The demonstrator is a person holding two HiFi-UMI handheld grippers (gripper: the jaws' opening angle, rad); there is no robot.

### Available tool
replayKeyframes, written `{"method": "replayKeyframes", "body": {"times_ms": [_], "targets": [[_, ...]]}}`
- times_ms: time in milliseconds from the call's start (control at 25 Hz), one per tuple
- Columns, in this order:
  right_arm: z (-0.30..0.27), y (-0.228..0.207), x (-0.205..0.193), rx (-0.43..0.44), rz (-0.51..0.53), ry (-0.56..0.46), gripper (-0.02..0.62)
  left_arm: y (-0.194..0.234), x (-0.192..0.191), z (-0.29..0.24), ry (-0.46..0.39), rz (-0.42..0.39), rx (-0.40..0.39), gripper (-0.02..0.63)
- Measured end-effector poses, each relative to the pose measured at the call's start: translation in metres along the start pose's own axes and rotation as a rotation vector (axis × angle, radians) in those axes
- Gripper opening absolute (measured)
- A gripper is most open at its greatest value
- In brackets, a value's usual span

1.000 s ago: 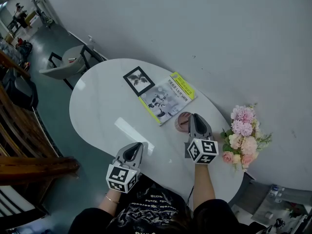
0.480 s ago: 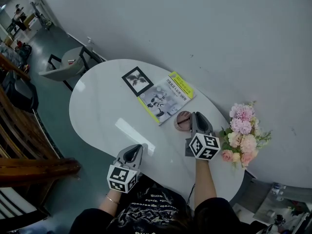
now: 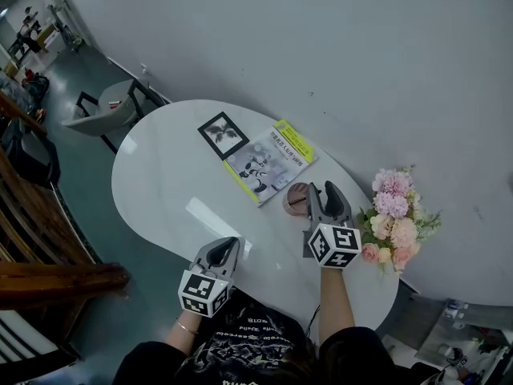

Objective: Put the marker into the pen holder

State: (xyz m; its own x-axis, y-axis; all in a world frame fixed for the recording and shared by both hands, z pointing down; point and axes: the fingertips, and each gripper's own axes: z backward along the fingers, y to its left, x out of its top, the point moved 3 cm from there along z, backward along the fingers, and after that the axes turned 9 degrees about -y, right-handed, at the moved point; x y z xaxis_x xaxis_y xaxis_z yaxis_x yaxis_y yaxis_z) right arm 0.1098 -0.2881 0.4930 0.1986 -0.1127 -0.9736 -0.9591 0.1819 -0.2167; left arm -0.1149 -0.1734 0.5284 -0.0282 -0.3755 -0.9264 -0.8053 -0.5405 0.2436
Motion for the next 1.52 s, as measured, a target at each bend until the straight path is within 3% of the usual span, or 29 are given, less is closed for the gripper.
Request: {"method": "replayKeyframes", "body": {"times_ms": [600, 880, 1520], "targets": [[0.070, 0.028, 0.039, -0.029, 0.035, -0.084, 0.184, -0.021, 0.015, 0.001, -0.057, -0.016, -0.094, 0.026], [0.098, 0.033, 0.034, -0.063, -0.011, -0.084, 0.184, -0.030, 0.023, -0.002, -0.081, -0.026, -0.131, 0.026], [0.143, 0.041, -0.001, -0.084, 0.032, 0.009, 0.183, -0.045, 0.029, -0.013, -0.105, -0.038, -0.165, 0.026]]}}
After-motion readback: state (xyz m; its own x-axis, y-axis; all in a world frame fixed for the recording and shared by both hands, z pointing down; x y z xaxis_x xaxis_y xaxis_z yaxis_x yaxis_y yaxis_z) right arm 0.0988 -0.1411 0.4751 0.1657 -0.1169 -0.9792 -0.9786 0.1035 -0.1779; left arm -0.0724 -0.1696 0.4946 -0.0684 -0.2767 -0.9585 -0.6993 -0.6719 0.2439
